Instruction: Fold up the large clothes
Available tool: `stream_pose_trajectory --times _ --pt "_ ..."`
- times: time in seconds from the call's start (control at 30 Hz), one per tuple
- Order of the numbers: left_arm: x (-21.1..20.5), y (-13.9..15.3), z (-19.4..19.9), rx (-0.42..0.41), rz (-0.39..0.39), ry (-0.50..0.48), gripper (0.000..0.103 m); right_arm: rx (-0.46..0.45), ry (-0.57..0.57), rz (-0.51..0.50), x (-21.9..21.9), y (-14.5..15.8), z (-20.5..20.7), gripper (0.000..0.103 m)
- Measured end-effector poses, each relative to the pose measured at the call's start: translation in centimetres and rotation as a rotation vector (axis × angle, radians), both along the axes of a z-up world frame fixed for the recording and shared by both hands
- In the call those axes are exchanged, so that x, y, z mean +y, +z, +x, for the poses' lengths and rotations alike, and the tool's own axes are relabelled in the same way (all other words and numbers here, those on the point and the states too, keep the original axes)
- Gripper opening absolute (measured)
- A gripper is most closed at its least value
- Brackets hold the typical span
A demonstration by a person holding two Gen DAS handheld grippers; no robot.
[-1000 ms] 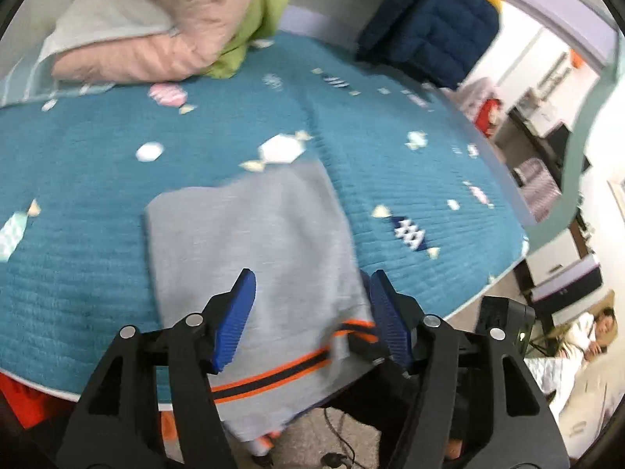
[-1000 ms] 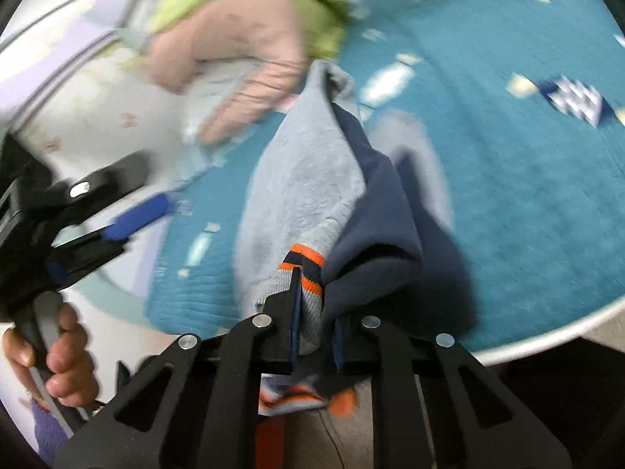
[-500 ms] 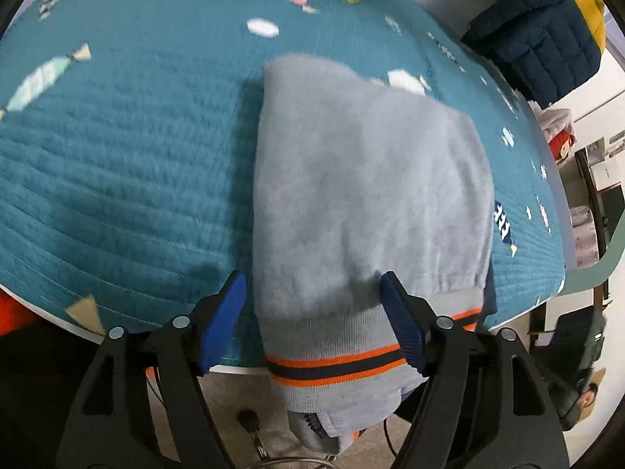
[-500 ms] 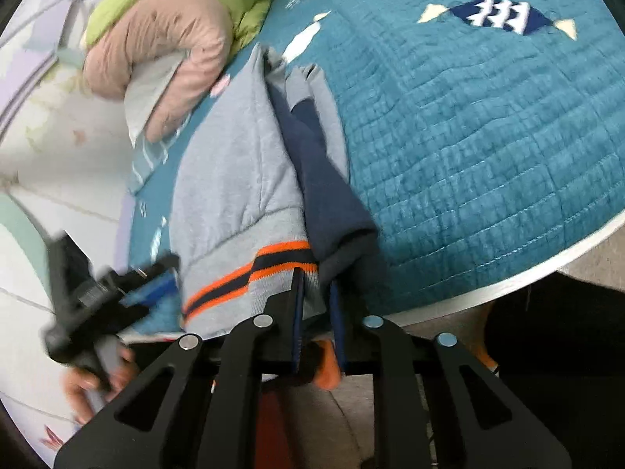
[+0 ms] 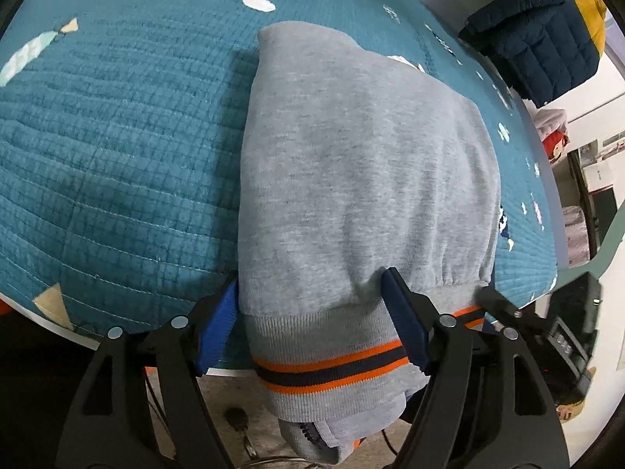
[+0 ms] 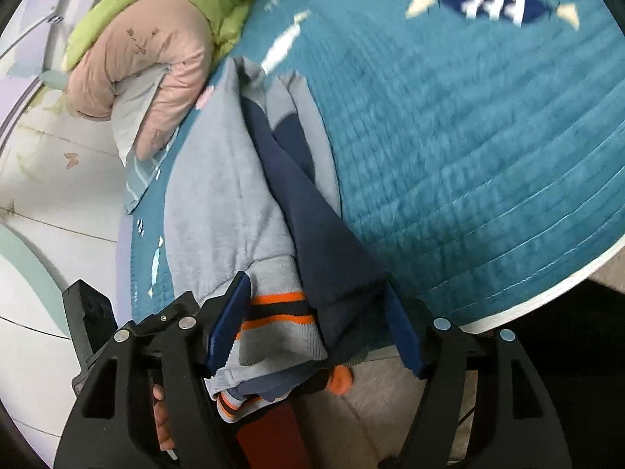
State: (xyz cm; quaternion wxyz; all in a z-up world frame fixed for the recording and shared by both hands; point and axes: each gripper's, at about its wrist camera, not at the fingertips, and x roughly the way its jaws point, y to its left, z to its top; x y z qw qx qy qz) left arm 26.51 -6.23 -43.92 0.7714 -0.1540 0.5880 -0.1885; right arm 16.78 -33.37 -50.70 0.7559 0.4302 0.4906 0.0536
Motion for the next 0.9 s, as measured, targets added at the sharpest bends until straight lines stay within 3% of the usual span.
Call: stream_pose_trajectory --times 0.2,0.3,0.43,0.5,0.53,0.6,0.67,0.8,0.9 --pt "0.6 -0.6 -0.3 0.025 -0.048 0.035 0.072 -0.002 0.013 0.123 -0.3 -1.3 0.8 0.069" --pt "0.6 -0.6 -0.7 0.015 -0.057 0.044 0.072 -0.005 0.023 0.088 0.2 -1.2 1.1 0.068" --pt "1.4 -1.3 -1.0 0.038 -0.117 0.085 0.072 -0.005 0.001 0.117 0.2 -1.8 1.2 0.069" --pt "1.3 -1.2 -1.3 0.025 -0.100 0.083 0.072 -0.014 0.005 0.132 0.2 -1.9 1.2 0.069" --pt "1.2 -1.0 -1.4 0.016 -0.088 0.074 0.072 -0.023 0.019 0.133 0.5 -1.8 1.4 0.068" --pt "0.3 -0.6 -1.4 -0.003 -0.060 0.052 0.069 -0.037 0.048 0.132 1.2 -1.6 1.8 0.045" --pt "-0.1 -0.1 -1.6 -0.023 -0.044 0.037 0.062 -0.056 0.068 0.089 1.9 -0.8 2.1 0.037" --pt "-0.2 1.5 -1.9 -0.090 -0.007 -0.001 0.042 -0.094 0.109 -0.019 3.2 1.6 2.9 0.028" --pt "0.1 3.3 -2.0 -0.155 0.021 -0.017 0.037 -0.153 0.153 -0.098 5.1 4.1 3.6 0.027"
